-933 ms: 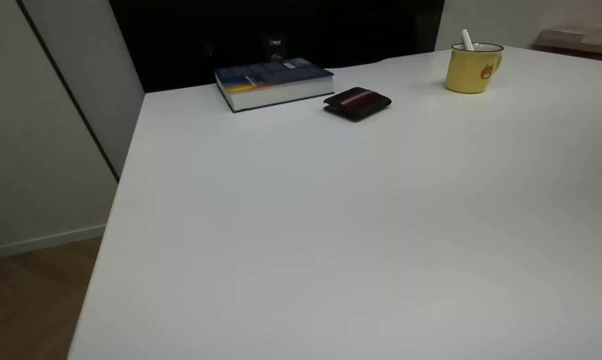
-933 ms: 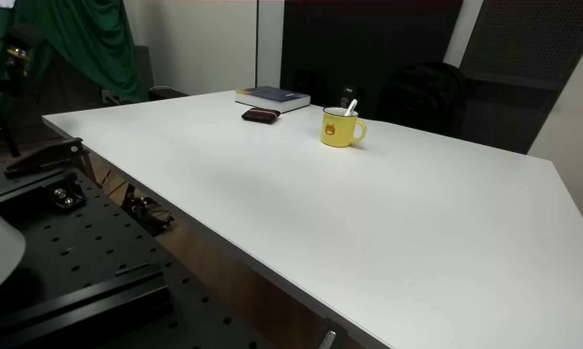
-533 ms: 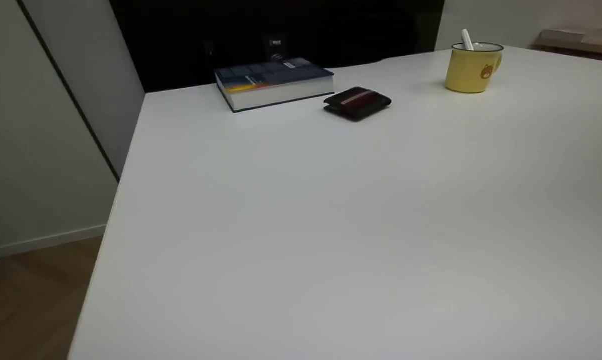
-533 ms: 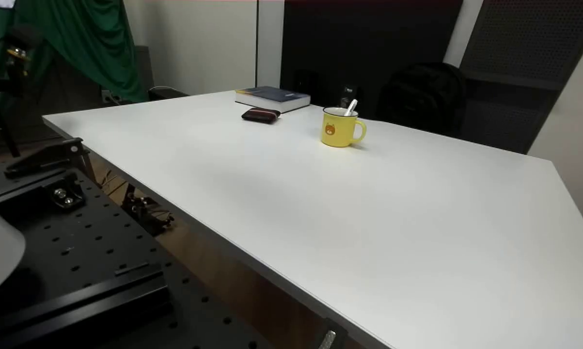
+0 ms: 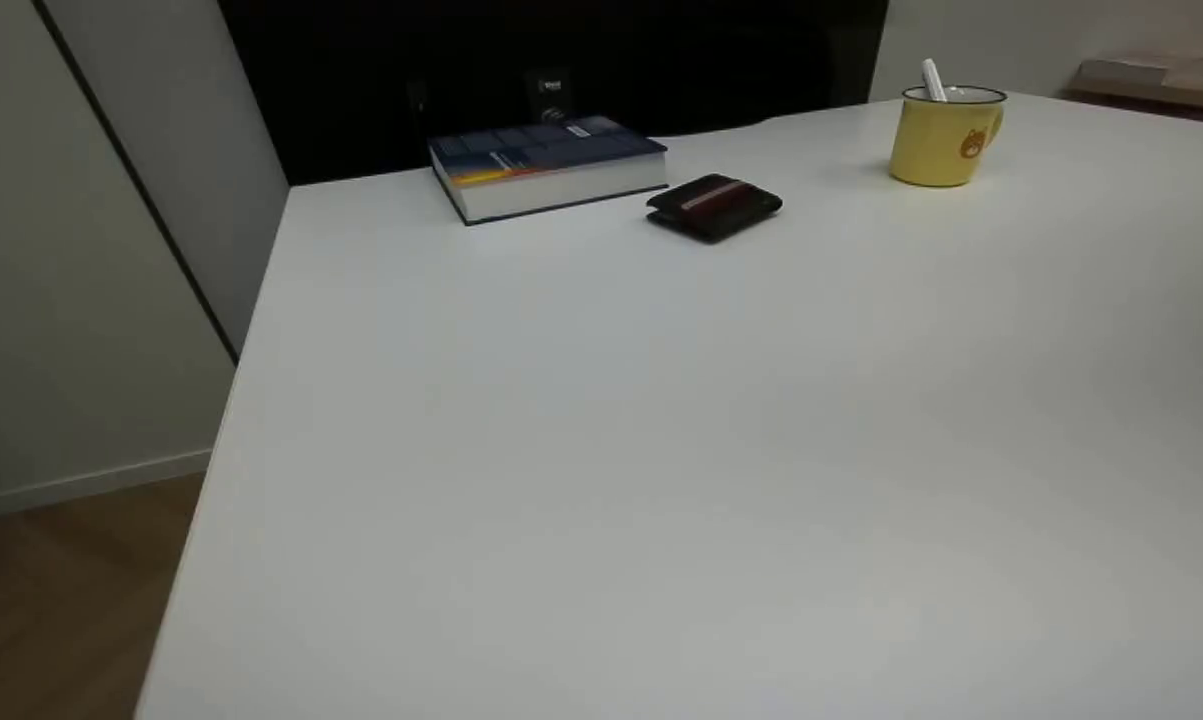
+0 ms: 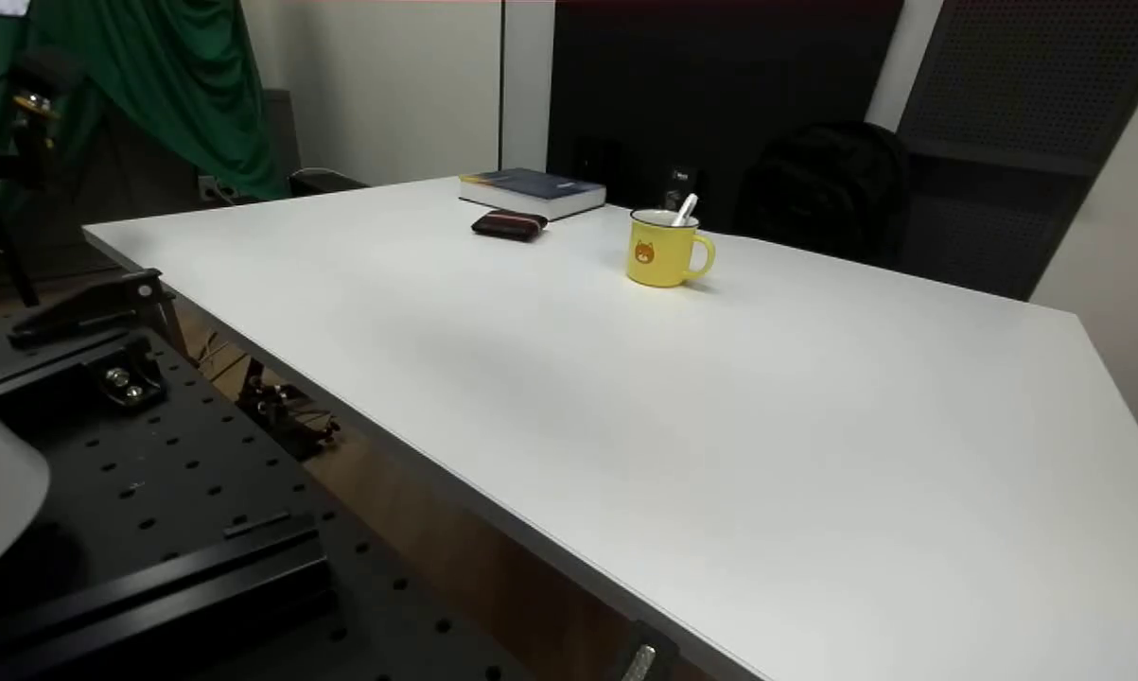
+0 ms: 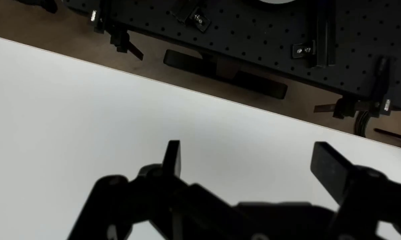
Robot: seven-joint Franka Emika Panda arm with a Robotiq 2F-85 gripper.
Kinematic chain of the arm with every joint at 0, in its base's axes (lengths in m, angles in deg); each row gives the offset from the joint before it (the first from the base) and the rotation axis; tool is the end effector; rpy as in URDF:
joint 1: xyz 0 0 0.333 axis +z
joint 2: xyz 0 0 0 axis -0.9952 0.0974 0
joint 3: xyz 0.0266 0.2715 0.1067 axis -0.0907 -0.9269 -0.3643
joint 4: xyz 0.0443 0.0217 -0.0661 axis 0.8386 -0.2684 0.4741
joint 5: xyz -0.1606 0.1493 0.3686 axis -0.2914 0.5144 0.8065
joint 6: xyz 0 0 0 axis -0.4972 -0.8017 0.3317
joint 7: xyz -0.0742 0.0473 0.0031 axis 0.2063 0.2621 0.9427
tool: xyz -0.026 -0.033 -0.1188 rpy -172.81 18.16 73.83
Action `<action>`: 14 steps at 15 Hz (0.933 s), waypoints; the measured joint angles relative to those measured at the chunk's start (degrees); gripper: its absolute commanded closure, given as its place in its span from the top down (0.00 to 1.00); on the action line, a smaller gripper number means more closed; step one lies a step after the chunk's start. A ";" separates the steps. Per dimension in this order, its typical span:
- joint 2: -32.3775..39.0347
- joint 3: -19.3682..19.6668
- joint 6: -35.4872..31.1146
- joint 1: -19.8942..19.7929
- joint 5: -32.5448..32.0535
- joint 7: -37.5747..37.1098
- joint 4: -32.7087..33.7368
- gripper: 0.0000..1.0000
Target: Put the marker on the table
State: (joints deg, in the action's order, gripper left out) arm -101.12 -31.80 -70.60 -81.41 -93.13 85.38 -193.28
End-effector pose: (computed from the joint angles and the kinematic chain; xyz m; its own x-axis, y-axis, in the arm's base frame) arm 0.3733 0.0163 0.3495 0.9258 0.2627 -0.2719 0.2863 -0.9568 0.0503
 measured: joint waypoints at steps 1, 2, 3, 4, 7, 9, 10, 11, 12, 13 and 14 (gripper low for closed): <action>1.67 -0.26 -1.87 0.32 -0.17 0.00 -0.03 1.00; 3.82 -0.63 -4.26 0.63 -0.32 0.00 -0.04 1.00; 6.32 -0.99 -7.31 0.94 -0.68 0.00 -0.04 1.00; 8.91 -1.33 -10.69 1.18 -1.22 0.00 -0.03 1.00; 17.25 -1.98 -22.01 1.36 -3.35 -0.02 0.61 1.00; 22.63 -2.03 -28.79 1.10 -5.54 -0.28 2.17 1.00; 25.05 -2.03 -31.56 0.78 -7.04 -0.73 3.36 1.00; 27.35 -2.03 -33.74 0.40 -8.39 -1.27 4.81 1.00; 29.52 -1.98 -35.64 -0.01 -9.64 -1.90 6.43 1.00; 31.75 -1.88 -37.57 -0.44 -11.06 -2.89 8.24 1.00; 33.83 -1.65 -39.62 -0.79 -12.73 -4.44 9.99 1.00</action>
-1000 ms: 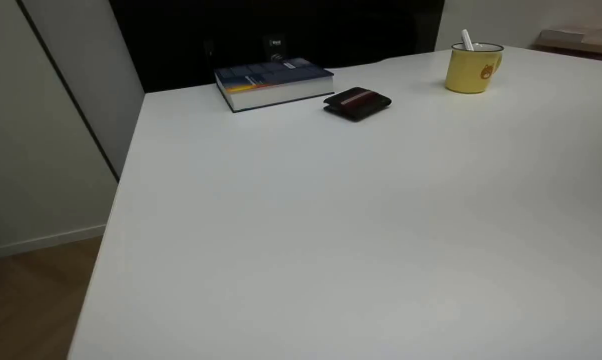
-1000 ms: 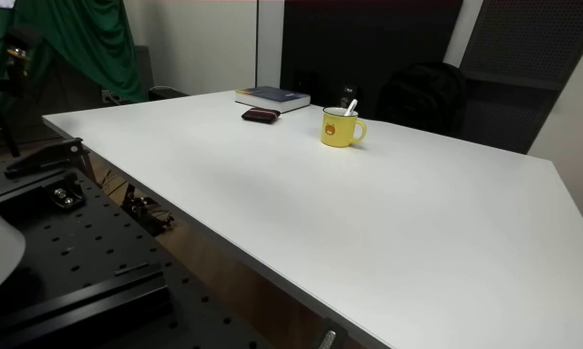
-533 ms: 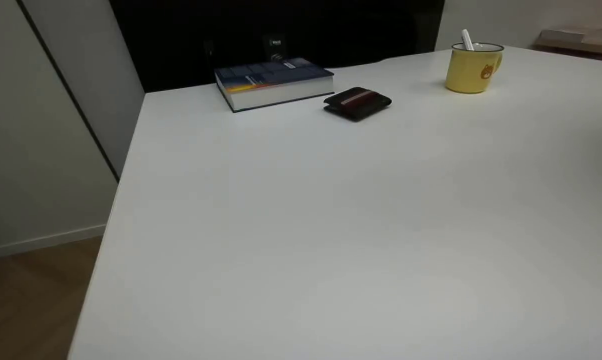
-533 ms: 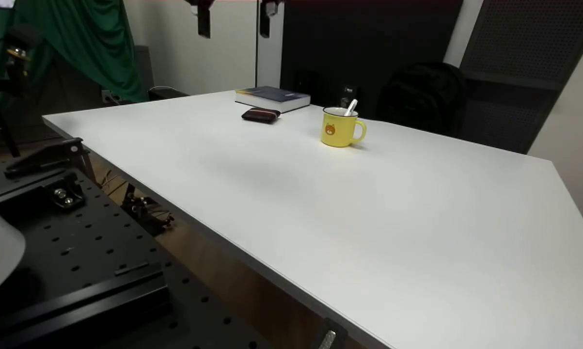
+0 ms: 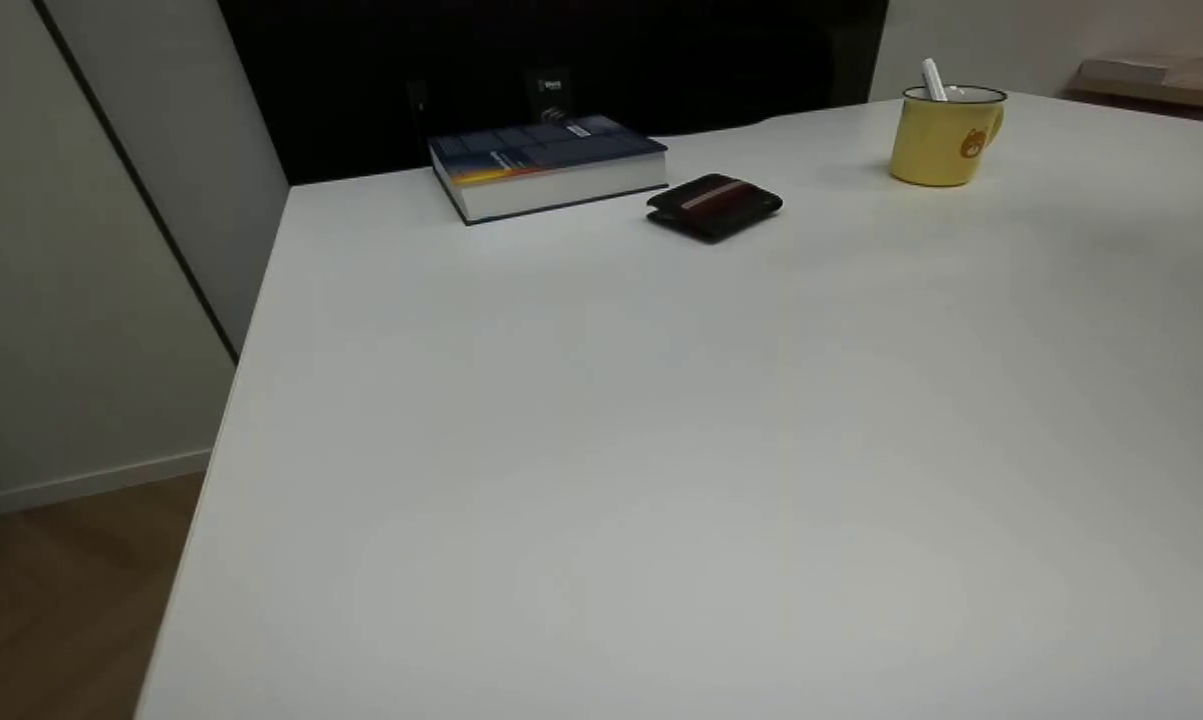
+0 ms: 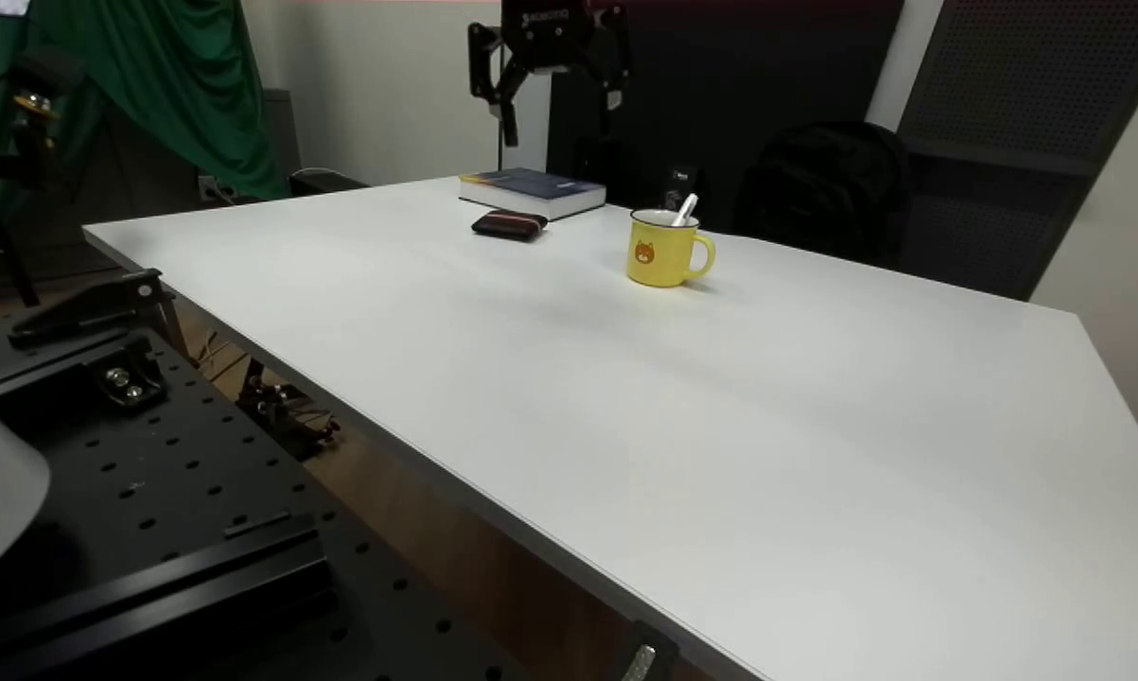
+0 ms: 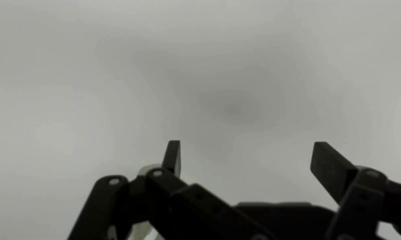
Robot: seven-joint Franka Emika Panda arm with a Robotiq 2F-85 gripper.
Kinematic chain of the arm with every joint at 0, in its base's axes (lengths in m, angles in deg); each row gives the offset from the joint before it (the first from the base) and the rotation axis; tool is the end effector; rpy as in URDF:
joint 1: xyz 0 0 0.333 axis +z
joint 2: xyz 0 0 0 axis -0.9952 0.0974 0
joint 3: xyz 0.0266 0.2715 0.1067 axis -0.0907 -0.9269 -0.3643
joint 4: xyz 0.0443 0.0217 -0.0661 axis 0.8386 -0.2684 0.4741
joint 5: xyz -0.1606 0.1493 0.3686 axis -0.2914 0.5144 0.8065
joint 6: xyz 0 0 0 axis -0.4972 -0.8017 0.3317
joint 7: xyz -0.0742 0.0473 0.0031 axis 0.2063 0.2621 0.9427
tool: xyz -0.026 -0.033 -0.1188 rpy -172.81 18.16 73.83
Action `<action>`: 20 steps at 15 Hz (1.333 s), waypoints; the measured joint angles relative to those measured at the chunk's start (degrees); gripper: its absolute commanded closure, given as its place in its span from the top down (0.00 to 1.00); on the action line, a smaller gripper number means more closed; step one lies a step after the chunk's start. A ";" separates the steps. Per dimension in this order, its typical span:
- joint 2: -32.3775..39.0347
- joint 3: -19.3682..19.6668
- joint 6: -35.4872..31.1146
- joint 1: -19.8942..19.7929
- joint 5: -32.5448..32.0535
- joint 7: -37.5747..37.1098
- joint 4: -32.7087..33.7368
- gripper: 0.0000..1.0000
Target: Put the marker on the table
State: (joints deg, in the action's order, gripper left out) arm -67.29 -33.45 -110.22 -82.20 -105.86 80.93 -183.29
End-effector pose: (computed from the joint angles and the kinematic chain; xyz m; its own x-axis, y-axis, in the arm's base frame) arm 0.4982 0.0430 0.2145 0.9025 0.4298 -0.0284 0.4271 -0.8844 0.1882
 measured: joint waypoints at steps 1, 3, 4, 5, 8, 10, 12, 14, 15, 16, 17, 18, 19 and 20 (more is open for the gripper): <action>2.00 0.42 -2.20 -0.19 -2.16 -2.34 1.65 1.00; 6.01 1.85 -6.85 -0.24 -7.31 -9.02 4.84 1.00; 7.84 2.82 -8.96 -0.09 -9.92 -12.71 6.25 1.00; 9.53 4.06 -10.85 0.28 -12.49 -16.53 7.57 1.00; 13.59 8.57 -14.83 2.43 -19.62 -28.07 11.07 1.00; 16.00 11.97 -16.96 4.63 -23.14 -35.79 12.99 1.00; 18.27 14.68 -18.88 6.73 -26.13 -43.30 14.51 1.00; 20.38 16.82 -20.82 8.82 -28.82 -50.74 15.66 1.00; 21.42 18.00 -21.87 10.09 -30.21 -54.56 16.23 1.00; 22.34 19.23 -22.74 11.44 -31.58 -58.15 16.83 1.00; 23.30 20.73 -23.53 13.05 -33.25 -61.83 17.58 1.00; 24.25 22.55 -24.12 14.94 -35.14 -65.60 18.49 1.00; 25.14 24.59 -24.49 17.04 -37.21 -69.27 19.50 1.00; 26.00 26.71 -24.57 19.23 -39.47 -72.95 20.60 1.00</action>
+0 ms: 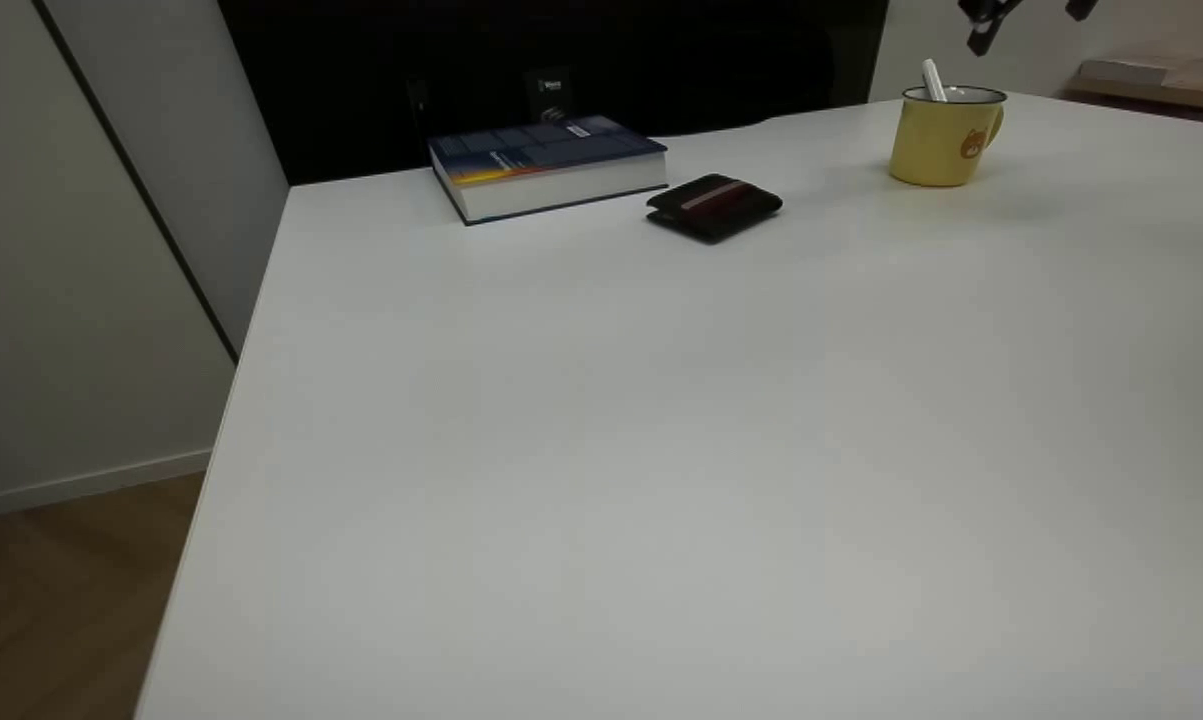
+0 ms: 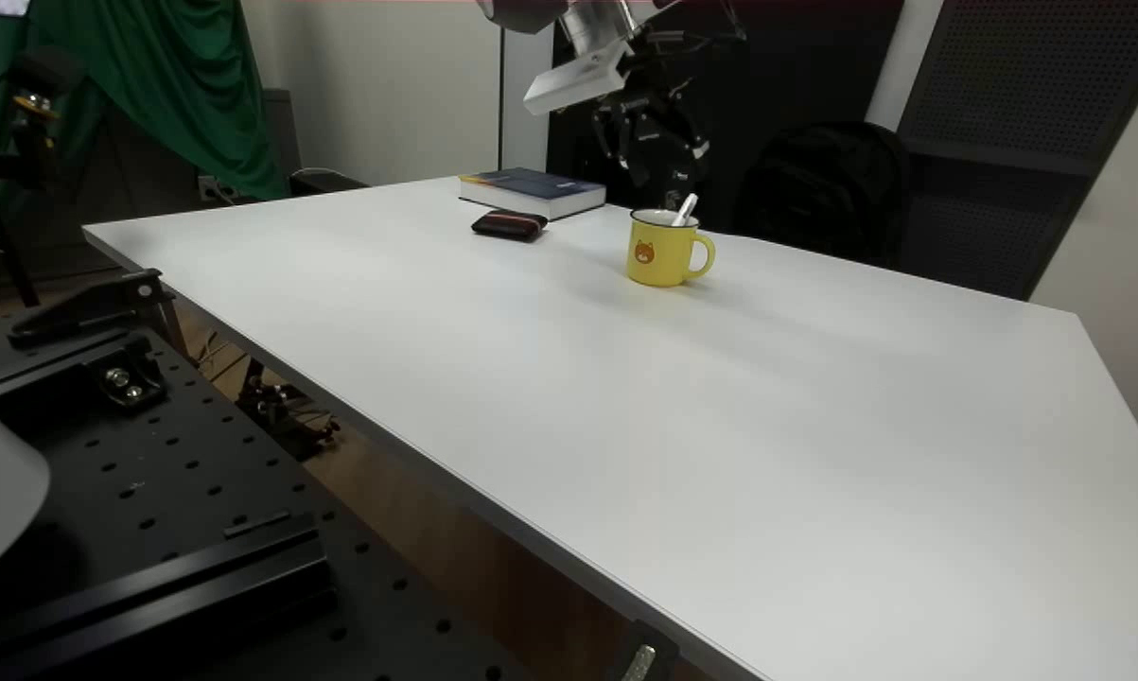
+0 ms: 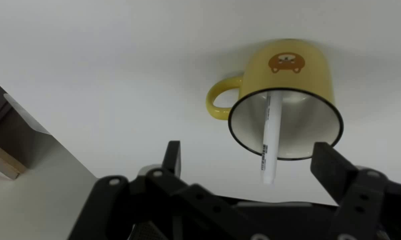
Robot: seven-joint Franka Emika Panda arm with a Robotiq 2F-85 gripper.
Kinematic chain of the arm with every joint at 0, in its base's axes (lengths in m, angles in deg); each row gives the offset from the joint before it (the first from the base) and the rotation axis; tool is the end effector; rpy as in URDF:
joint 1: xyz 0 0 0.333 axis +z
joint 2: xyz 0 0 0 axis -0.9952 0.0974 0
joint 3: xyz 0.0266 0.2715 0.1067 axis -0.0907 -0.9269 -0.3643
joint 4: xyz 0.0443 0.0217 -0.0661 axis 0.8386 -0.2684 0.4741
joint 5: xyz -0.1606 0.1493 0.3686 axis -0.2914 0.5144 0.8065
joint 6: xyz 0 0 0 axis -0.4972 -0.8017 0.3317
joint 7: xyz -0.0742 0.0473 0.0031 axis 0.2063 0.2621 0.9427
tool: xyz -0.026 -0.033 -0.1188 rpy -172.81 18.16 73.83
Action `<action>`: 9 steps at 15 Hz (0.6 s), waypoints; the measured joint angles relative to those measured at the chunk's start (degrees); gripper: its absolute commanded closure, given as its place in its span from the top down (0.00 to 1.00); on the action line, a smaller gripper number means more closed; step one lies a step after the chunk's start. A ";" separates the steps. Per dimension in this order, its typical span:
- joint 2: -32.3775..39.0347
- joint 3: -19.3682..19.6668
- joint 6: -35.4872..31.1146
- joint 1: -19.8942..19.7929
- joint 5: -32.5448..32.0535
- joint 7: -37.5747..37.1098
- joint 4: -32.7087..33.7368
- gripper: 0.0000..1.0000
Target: Put the marker on the table
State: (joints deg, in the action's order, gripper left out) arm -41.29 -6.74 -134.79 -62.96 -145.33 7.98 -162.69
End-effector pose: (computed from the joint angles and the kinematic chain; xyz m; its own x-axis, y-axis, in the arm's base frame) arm 0.6086 0.0181 0.1534 0.8598 -0.0759 0.5050 -0.2307 -0.9400 0.2515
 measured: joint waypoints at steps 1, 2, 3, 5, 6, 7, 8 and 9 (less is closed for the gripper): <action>0.80 1.95 0.00 2.06 -2.40 -3.67 1.06 1.00; 1.55 3.57 0.02 3.85 -4.78 -7.23 1.97 1.00; 2.27 4.83 0.09 5.33 -7.18 -10.76 2.83 1.00; 3.53 6.08 0.26 7.07 -11.09 -16.72 4.04 1.00; 4.10 6.08 0.48 7.35 -12.25 -18.39 4.36 1.00; 4.56 6.04 0.60 7.49 -12.74 -19.13 4.52 1.00; 4.90 6.04 0.62 7.54 -12.95 -19.50 4.65 1.00; 5.12 6.04 0.62 7.53 -12.97 -19.58 4.77 1.00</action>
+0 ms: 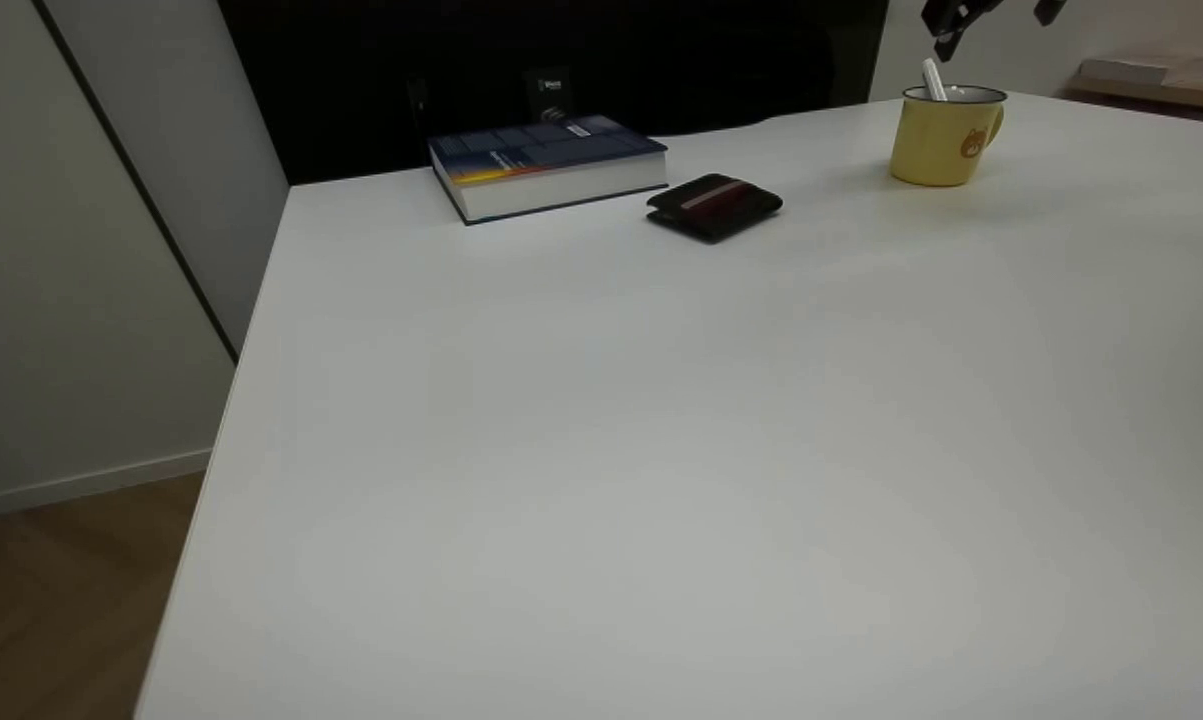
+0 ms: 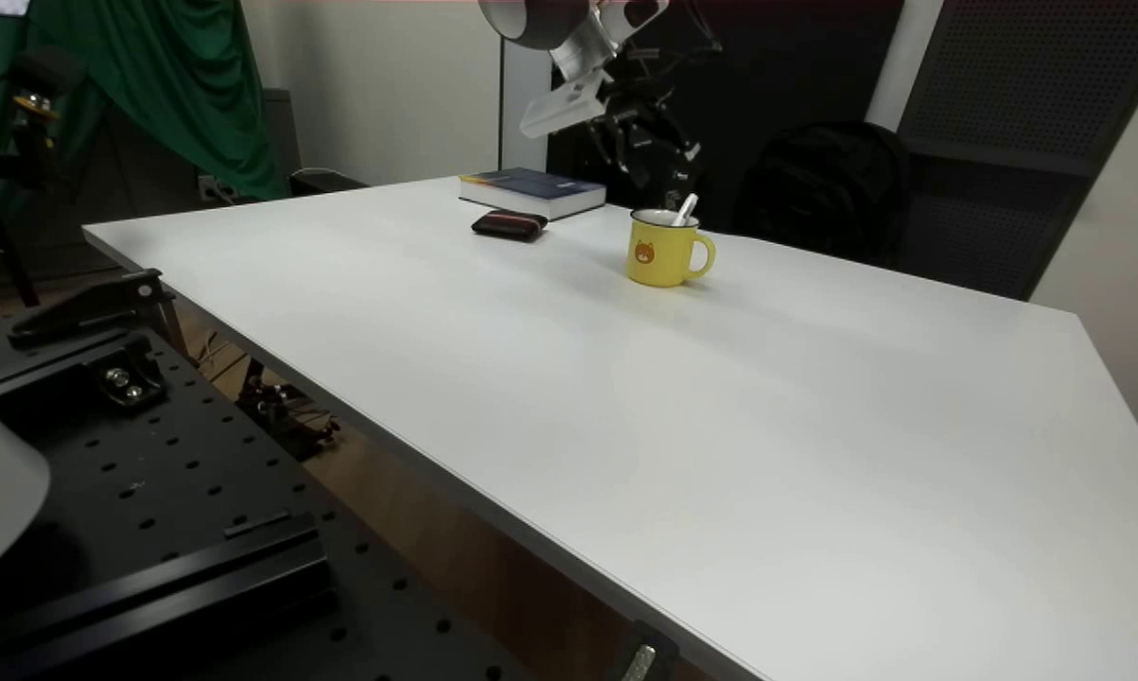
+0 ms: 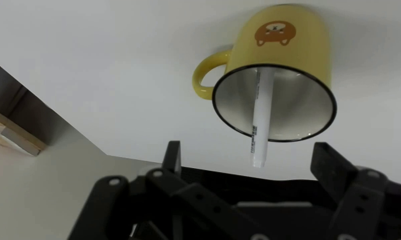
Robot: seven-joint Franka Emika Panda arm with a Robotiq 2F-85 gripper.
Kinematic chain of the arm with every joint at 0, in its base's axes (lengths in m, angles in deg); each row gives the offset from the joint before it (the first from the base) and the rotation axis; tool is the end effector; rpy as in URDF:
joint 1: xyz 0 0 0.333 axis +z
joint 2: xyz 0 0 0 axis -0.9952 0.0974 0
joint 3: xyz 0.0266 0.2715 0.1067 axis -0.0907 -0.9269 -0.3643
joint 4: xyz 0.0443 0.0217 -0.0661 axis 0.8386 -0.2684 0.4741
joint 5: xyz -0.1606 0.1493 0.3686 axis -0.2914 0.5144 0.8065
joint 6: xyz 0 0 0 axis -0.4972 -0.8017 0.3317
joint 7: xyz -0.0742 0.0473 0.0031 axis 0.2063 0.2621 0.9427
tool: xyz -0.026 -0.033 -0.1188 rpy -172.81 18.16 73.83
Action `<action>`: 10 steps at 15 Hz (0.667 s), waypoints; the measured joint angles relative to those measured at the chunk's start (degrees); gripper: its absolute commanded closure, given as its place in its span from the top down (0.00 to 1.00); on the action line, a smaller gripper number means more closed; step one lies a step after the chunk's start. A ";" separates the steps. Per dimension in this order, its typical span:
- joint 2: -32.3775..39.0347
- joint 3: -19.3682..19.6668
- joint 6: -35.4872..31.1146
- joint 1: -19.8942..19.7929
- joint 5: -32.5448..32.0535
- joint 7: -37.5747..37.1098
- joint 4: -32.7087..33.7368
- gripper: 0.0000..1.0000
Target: Put the marker on the table
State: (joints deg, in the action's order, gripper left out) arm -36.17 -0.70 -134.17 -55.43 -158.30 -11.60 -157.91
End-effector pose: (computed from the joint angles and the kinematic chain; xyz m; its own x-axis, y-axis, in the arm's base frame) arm 0.6198 0.0376 0.1398 0.7986 -0.0768 0.5969 -0.2924 -0.9164 0.2734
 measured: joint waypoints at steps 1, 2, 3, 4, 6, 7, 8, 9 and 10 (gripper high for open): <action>0.13 0.00 0.00 -0.01 -0.01 -0.03 0.11 1.00; 0.22 0.00 0.00 -0.01 -0.02 -0.06 0.20 1.00; 0.27 0.00 0.00 -0.01 -0.02 -0.08 0.27 1.00; 0.31 0.01 0.00 -0.01 -0.03 -0.10 0.31 1.00; 0.37 0.02 0.00 -0.01 -0.05 -0.12 0.35 1.00; 0.22 -0.21 0.05 -0.13 0.12 0.07 0.35 1.00; 0.04 -0.30 0.45 -0.07 0.03 0.09 0.48 1.00; 0.00 -0.20 1.07 0.12 -0.24 -0.09 0.80 1.00; 0.00 0.00 1.51 0.37 -0.79 -0.33 1.20 1.00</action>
State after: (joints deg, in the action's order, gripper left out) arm -36.18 -0.70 -132.66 -55.06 -159.09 -11.94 -156.72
